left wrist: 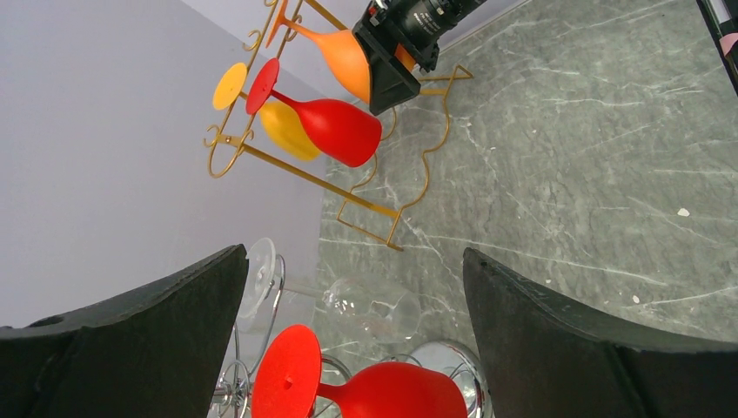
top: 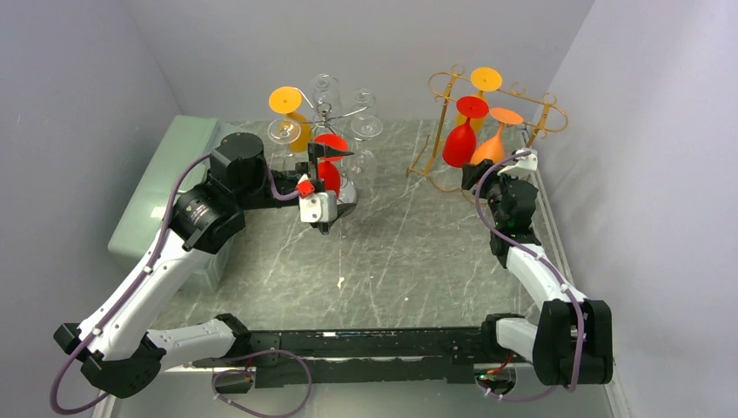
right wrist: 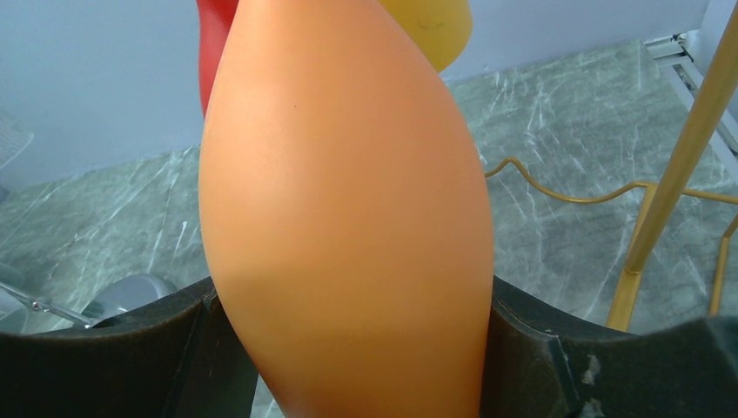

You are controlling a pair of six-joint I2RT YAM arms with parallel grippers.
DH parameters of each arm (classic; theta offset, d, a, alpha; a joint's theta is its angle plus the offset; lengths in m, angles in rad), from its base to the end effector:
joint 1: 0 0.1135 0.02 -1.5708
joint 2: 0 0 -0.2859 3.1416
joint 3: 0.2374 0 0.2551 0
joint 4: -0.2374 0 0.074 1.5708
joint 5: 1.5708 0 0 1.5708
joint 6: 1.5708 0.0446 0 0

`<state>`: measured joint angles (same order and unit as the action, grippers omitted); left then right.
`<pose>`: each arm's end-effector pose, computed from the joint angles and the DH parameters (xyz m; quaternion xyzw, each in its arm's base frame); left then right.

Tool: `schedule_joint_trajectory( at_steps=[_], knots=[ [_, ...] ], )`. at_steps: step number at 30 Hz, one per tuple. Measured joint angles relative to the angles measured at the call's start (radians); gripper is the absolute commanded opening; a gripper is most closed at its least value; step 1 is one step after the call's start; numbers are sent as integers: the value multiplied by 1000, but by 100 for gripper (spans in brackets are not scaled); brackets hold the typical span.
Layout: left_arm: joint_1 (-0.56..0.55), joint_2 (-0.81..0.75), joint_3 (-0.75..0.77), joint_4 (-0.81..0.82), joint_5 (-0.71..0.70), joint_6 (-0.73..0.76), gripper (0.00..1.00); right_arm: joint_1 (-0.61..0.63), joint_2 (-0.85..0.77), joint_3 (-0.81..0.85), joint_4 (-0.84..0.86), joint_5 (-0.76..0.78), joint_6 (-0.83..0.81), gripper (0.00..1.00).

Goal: Place the wine glass upside down on the wine glass rack
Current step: Turn the wine glass upside down at the wine rack.

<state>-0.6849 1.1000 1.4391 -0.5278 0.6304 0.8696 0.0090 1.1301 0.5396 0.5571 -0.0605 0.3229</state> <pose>0.1478 -0.1546 0.4867 0.6546 0.3837 -0.1820 0.6254 0.2558 0.0050 0.2799 0.0915 0.7129 0.1362 0.6817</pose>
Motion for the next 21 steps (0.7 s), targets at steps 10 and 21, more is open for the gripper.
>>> schedule_joint_trajectory(
  at_steps=[10, 21],
  knots=[
    [0, -1, -2, 1, 0, 0, 99, -39, 35, 0, 20, -2, 23, 72],
    [0, -2, -8, 5, -5, -21, 100, -40, 63, 25, -11, 3, 49, 100]
  ],
)
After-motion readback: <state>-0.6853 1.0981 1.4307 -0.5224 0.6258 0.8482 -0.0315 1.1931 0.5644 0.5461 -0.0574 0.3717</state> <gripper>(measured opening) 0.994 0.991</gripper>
